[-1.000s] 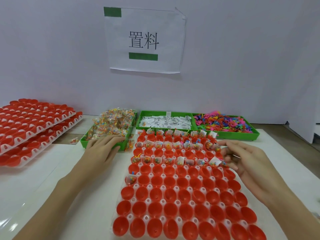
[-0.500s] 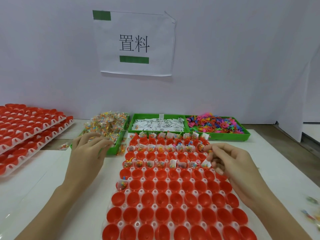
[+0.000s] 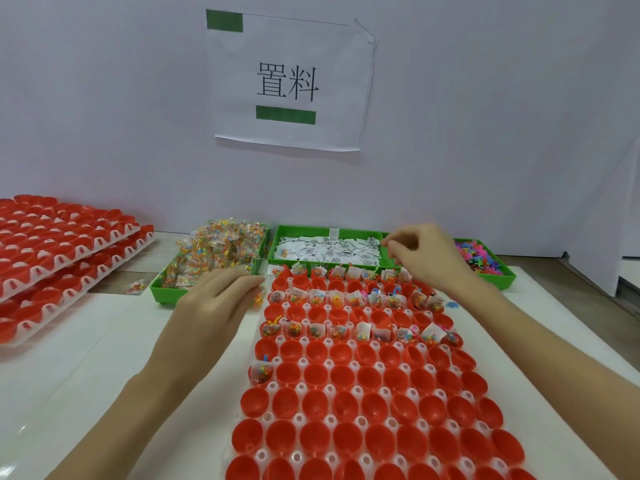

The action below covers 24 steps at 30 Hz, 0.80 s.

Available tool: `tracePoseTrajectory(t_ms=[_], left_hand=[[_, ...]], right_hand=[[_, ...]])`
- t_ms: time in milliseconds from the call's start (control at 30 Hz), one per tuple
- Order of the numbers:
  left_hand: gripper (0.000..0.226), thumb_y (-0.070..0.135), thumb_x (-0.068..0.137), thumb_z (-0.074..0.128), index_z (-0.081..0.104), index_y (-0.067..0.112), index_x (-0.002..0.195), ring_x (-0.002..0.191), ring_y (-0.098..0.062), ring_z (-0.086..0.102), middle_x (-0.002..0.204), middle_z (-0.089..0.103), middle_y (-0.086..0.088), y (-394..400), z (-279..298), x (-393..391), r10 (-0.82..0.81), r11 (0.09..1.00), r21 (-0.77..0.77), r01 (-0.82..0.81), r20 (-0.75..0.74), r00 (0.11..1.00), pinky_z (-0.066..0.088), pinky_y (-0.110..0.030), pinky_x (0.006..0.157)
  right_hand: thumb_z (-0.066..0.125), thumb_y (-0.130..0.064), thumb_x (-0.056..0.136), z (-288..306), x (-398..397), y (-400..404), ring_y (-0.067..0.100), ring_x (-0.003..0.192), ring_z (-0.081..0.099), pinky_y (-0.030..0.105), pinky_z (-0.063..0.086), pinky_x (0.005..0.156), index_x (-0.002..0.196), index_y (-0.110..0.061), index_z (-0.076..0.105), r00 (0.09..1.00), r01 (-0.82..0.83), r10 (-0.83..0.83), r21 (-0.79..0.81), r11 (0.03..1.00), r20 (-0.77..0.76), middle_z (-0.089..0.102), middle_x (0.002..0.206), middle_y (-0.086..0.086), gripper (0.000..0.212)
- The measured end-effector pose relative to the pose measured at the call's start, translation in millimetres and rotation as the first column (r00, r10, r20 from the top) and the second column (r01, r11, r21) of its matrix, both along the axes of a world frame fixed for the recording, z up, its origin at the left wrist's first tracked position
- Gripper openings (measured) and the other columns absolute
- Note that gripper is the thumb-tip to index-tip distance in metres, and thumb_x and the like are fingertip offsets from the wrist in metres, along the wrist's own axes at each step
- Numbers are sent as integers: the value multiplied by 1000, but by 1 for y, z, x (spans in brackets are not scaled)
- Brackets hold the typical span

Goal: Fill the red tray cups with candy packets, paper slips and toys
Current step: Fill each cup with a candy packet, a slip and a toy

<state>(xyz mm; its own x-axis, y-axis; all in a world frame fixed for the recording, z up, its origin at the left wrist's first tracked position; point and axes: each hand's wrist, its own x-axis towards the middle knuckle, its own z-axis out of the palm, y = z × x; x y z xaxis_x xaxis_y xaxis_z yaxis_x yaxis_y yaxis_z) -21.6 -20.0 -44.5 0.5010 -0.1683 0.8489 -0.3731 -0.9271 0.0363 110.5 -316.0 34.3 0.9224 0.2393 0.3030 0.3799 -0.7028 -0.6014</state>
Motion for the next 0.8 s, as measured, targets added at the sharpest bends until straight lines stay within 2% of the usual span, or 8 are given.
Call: tracePoseTrajectory(t_ms=[100, 200, 367, 400, 467, 567, 700, 800], left_hand=[[17, 12, 96, 67, 77, 1, 105, 85, -28, 67, 97, 72, -8, -7, -2, -2, -51, 997, 50, 51, 3, 999, 53, -38, 83], [17, 12, 95, 68, 76, 2, 107, 85, -30, 65, 98, 70, -7, -9, -4, -3, -72, 994, 81, 73, -20, 997, 55, -42, 78], [19, 9, 94, 67, 75, 4, 111, 91, -29, 65, 104, 70, -6, -7, -7, -4, -83, 990, 112, 91, -68, 994, 54, -41, 81], [20, 8, 94, 67, 74, 4, 112, 91, -29, 66, 104, 70, -6, -6, -7, -4, -85, 988, 118, 94, -82, 993, 54, -41, 81], [21, 7, 93, 68, 74, 5, 113, 91, -29, 66, 105, 70, -5, -6, -6, -4, -86, 987, 129, 99, -102, 991, 54, -41, 79], [21, 7, 92, 69, 74, 6, 113, 90, -29, 65, 104, 69, -5, -6, -5, -4, -88, 986, 130, 102, -109, 990, 54, -41, 77], [21, 8, 93, 68, 75, 6, 112, 89, -28, 65, 103, 69, -4, -7, -4, -5, -83, 987, 126, 98, -119, 989, 53, -40, 76], [20, 9, 93, 67, 75, 7, 111, 87, -27, 64, 102, 69, -4, -9, -3, -6, -85, 988, 117, 99, -124, 989, 53, -38, 76]], right_hand=[[63, -15, 100, -2, 48, 17, 17, 84, 66, 24, 48, 77, 110, -9, 77, 999, 28, -30, -178, 984, -9, 75, 108, 11, 18], [65, -9, 98, -17, 84, 26, 25, 106, 69, 34, 53, 94, 108, -1, 78, 999, 21, -30, -400, 916, -18, 74, 119, 12, 18], [66, -6, 93, -36, 112, 31, 30, 98, 70, 41, 58, 87, 99, 0, 76, 997, 76, -66, -613, 786, 38, 75, 102, 13, 13], [65, -6, 93, -37, 113, 32, 30, 95, 69, 39, 57, 83, 90, -1, 71, 996, 88, -71, -625, 776, 52, 72, 94, 13, 9], [61, -1, 92, -40, 115, 35, 28, 86, 62, 36, 50, 73, 76, -6, 57, 995, 103, -70, -620, 778, 77, 59, 80, 13, 17], [59, 6, 89, -42, 116, 37, 30, 81, 66, 38, 54, 73, 71, -1, 63, 995, 95, -52, -601, 794, 87, 62, 74, 14, 20], [61, 8, 85, -43, 115, 34, 31, 90, 73, 44, 60, 81, 81, 6, 76, 999, 12, 10, -557, 830, 37, 76, 90, 20, 16], [58, 2, 90, -41, 114, 31, 35, 92, 72, 45, 60, 81, 90, 8, 76, 1000, -4, 11, -471, 882, 11, 75, 100, 23, 19]])
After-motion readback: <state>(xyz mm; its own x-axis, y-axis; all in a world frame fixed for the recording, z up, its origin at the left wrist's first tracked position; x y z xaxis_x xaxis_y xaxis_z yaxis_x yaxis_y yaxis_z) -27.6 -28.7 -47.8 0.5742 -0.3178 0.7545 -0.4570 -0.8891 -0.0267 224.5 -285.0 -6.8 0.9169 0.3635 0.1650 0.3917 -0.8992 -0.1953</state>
